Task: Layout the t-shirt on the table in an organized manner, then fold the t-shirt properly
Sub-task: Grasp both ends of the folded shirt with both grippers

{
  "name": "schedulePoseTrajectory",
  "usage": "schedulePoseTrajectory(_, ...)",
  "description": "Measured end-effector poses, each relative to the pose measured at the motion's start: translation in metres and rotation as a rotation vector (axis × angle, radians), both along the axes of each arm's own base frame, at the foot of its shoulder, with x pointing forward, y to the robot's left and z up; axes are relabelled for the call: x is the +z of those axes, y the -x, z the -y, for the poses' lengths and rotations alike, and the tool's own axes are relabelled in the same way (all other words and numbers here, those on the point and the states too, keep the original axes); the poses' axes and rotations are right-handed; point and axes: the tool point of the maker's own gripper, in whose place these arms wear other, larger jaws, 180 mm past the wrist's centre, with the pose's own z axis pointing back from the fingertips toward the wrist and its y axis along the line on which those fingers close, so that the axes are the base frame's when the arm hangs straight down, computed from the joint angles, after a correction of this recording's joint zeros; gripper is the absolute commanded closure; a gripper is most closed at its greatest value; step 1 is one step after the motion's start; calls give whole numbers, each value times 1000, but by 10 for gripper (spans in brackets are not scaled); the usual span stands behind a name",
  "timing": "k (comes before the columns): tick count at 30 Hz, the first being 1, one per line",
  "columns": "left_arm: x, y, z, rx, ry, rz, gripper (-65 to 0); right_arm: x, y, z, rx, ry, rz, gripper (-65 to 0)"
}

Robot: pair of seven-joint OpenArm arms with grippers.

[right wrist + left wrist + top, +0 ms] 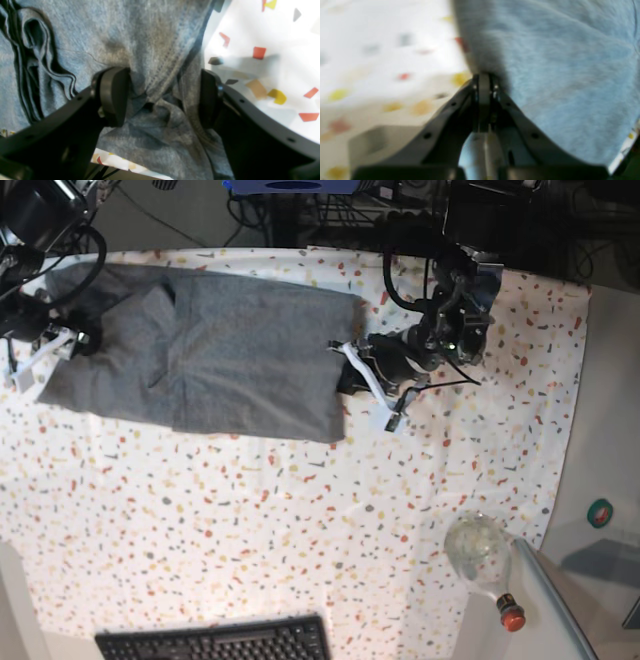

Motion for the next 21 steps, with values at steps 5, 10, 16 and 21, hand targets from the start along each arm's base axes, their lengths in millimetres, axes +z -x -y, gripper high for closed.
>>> schedulePoseTrajectory(5, 0, 2, 1, -6, 10, -6, 0, -2, -6, -16, 68, -1, -5, -221)
schedulePoseTrajectory(10, 0, 2, -3, -13, 5, -3, 0, -4, -13, -35, 107, -27, -8, 0)
schedulePoseTrajectory(16, 0, 3, -4, -14, 5, -3, 0, 12, -27, -18, 143, 56, 24, 0)
schedulePoseTrajectory(21, 2, 1, 6, -18, 14, -2, 0, 38, -40, -37, 223, 152, 72, 0)
